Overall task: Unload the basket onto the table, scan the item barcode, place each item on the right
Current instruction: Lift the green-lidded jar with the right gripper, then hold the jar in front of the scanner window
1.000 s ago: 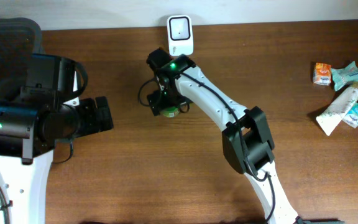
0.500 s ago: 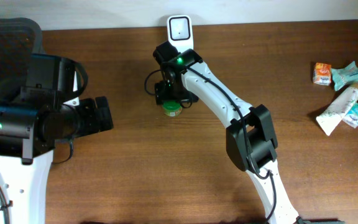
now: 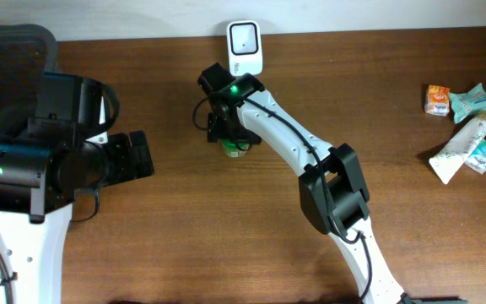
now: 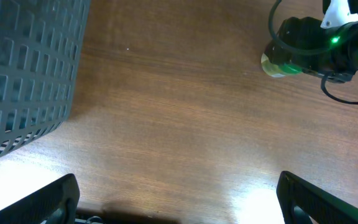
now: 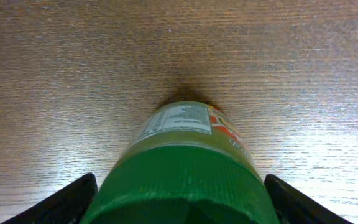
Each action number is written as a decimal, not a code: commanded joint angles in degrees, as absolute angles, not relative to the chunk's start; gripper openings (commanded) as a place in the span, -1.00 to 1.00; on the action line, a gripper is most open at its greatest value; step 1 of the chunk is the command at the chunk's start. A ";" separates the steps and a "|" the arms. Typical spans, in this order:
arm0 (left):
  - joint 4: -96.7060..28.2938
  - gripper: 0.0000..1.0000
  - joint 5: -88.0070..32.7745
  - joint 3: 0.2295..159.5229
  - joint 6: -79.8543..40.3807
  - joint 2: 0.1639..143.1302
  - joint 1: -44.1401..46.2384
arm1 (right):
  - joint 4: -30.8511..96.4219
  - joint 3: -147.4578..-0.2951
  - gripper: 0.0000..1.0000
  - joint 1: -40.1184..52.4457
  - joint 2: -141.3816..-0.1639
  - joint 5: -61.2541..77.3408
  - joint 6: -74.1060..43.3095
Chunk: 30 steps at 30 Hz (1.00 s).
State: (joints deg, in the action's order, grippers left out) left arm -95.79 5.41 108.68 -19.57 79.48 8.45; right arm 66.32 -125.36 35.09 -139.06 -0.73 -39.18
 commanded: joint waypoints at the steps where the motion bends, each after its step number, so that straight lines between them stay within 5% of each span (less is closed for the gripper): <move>1: -95.70 0.99 5.61 108.88 -20.14 78.83 8.45 | 66.59 -126.54 0.59 35.24 -140.11 -2.52 -41.01; 10: -95.70 0.98 5.61 108.88 -20.14 78.83 8.45 | 66.63 -126.54 0.46 35.35 -140.25 -3.68 -41.01; 13: -95.70 0.98 5.61 108.88 -20.14 78.83 8.45 | 67.29 -126.54 0.19 35.33 -140.25 -3.68 -40.97; 23: -95.70 0.99 5.63 108.88 -20.14 78.83 8.45 | 80.09 -144.99 0.19 27.51 -138.85 -2.50 -31.70; 30: -95.70 0.98 5.63 108.88 -20.14 78.83 8.45 | 93.03 -147.44 0.17 23.05 -139.02 22.92 -19.70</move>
